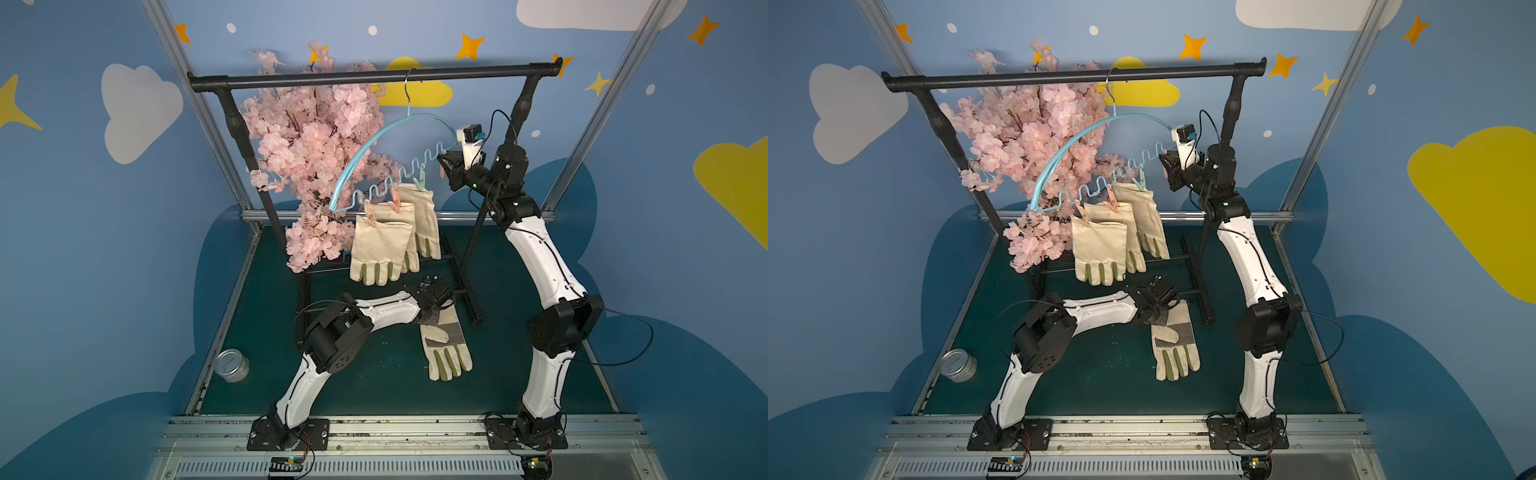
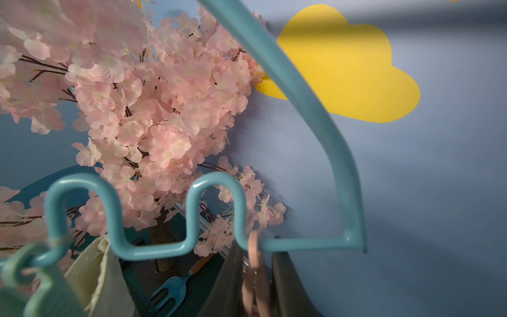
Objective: Clip the gloves onto a hanger to dry
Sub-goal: Pick up the glove from the center of the board.
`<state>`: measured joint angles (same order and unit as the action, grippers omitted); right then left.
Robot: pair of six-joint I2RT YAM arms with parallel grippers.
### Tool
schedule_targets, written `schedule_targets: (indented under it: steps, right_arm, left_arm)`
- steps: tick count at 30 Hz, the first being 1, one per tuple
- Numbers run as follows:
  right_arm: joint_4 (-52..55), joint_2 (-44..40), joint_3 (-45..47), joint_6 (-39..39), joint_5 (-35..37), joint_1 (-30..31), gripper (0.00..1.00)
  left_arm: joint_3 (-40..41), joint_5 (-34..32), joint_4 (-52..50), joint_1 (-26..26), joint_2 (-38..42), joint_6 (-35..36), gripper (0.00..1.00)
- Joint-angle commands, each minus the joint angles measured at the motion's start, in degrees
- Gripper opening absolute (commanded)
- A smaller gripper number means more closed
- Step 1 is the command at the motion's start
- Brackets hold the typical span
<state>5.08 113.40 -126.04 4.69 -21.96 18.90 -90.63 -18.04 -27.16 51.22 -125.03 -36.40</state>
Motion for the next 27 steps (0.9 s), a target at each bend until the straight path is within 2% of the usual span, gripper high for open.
schedule_targets:
  steps: [1,5,8,11,14,17,22,27]
  right_arm:
    - [0.2,-2.0,1.0,-0.1,-0.3,-0.2,0.18]
    - [0.2,-2.2,1.0,-0.3,-0.5,-0.2,0.18]
    - [-0.4,-2.4,1.0,-0.9,-0.7,-0.2,0.18]
    - [-1.0,-2.6,0.9,-1.5,-1.1,-0.2,0.18]
    - [-1.3,-2.8,0.9,-2.1,-1.6,-0.3,0.18]
    - [-1.4,-3.0,1.1,-2.6,-2.0,-0.4,0.18]
    - [-1.9,-3.3,1.9,-3.5,-2.8,-0.6,0.18]
    - [-2.5,-3.1,2.0,-4.4,-3.4,-0.6,0.18]
  left_arm:
    - [2.2,-4.5,-7.2,-0.2,-0.5,0.3,0.03]
    - [8.4,-6.9,0.3,-0.3,8.2,3.6,0.03]
    - [13.1,-5.3,7.6,-1.3,16.3,7.3,0.03]
    - [17.4,0.4,16.9,-2.8,24.0,11.6,0.03]
    - [21.6,9.2,29.4,-4.8,29.2,16.3,0.03]
    - [20.6,17.8,33.6,-7.4,30.8,17.9,0.03]
    - [15.7,27.7,36.5,-11.2,29.7,17.8,0.03]
    - [8.3,27.1,37.0,-12.1,27.0,19.0,0.03]
